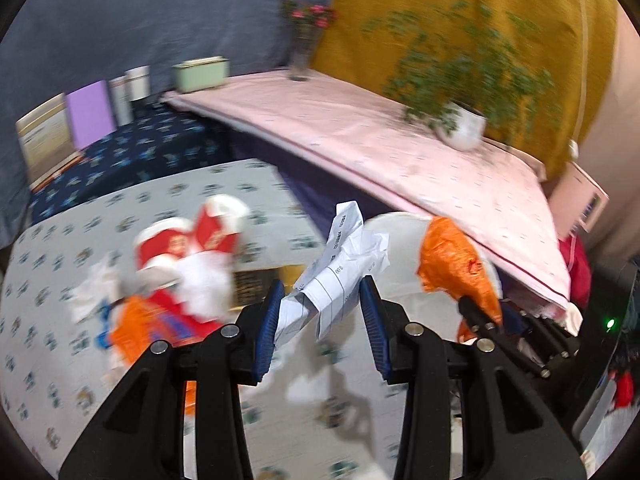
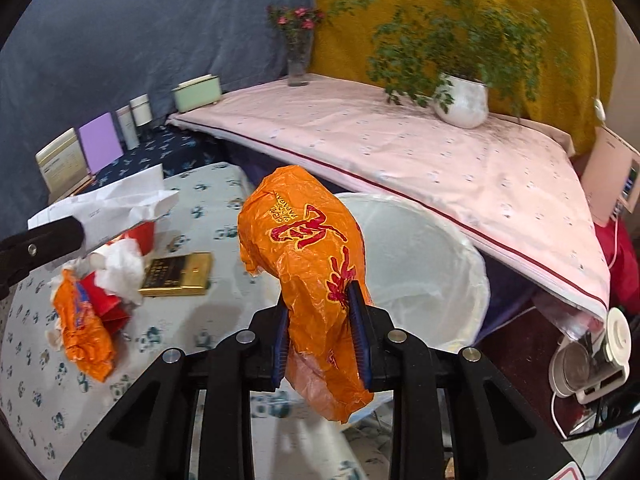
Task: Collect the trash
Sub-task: 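Carry the orange bag with the right tool into the bin and release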
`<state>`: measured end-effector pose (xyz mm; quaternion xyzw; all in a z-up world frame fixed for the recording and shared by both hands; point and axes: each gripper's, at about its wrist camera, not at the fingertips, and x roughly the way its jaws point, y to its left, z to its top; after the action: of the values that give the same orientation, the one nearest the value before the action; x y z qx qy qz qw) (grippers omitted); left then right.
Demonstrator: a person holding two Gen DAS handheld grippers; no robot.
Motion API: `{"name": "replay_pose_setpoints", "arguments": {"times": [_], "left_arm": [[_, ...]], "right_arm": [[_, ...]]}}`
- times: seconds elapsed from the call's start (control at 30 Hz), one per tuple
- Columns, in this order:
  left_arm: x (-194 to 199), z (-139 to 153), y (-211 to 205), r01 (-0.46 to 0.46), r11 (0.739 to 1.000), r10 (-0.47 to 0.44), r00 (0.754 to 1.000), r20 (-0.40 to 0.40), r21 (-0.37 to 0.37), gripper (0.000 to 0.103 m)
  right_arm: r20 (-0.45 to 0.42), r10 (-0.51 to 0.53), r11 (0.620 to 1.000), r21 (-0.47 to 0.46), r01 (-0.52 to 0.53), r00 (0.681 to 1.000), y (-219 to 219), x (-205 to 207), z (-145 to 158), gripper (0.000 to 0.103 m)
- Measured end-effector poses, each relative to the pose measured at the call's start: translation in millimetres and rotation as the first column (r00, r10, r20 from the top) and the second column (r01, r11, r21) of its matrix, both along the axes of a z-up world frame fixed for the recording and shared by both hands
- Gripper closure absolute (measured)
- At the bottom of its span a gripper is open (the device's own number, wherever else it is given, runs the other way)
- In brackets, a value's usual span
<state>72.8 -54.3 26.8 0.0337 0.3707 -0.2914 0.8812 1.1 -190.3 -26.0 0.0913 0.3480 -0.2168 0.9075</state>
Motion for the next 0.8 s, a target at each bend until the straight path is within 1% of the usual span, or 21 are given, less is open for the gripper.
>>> {"name": "replay_pose_setpoints", "arguments": {"times": [0.2,0.3,0.5,0.6,0.63,0.7,0.73,0.77,0.8], "left_arm": [[3,-6,-57,0.105,0.994,-0.105,0.994,-0.004,0.002,0.065],[8,-12,-79,0.138,0.990,-0.137,0.990,-0.019,0.012,0.065],[16,-26,-108,0.171,0.985,-0.169,0.985,-0.035,0.034,0.065],[19,-30,-117,0.184,0.982,-0.183,0.982,-0.041,0.036,0.062],[20,-32,-119,0.191,0.981,-0.189,0.981,-0.045,0.034,0.061],[23,-36,-123,0.191,0.981,-0.189,0.980,-0.058,0.038,0.047],[24,-37,-122,0.189,0.982,-0.186,0.981,-0.058,0.032,0.038],[25,-36,-121,0.183,0.983,-0.181,0.982,-0.055,0.023,0.035],[27,-36,-120,0.176,0.984,-0.175,0.983,-0.051,0.016,0.034]], "right_arm": [[-0.013,-0.082,0.996,0.014,0.082,0.997,-41,-9,-9,0.078],[-0.021,-0.112,0.993,0.021,0.112,0.993,-55,-10,-12,0.077],[-0.028,-0.146,0.989,0.025,0.146,0.989,-74,-5,-17,0.077],[-0.029,-0.158,0.987,0.030,0.159,0.987,-79,-1,-19,0.077],[-0.029,-0.163,0.986,0.030,0.164,0.986,-82,0,-20,0.076],[-0.026,-0.169,0.985,0.032,0.170,0.985,-85,4,-20,0.074],[-0.022,-0.171,0.984,0.035,0.172,0.985,-87,5,-19,0.071],[-0.015,-0.173,0.984,0.037,0.174,0.985,-89,6,-18,0.069],[-0.006,-0.174,0.984,0.039,0.174,0.985,-90,7,-16,0.069]]}}
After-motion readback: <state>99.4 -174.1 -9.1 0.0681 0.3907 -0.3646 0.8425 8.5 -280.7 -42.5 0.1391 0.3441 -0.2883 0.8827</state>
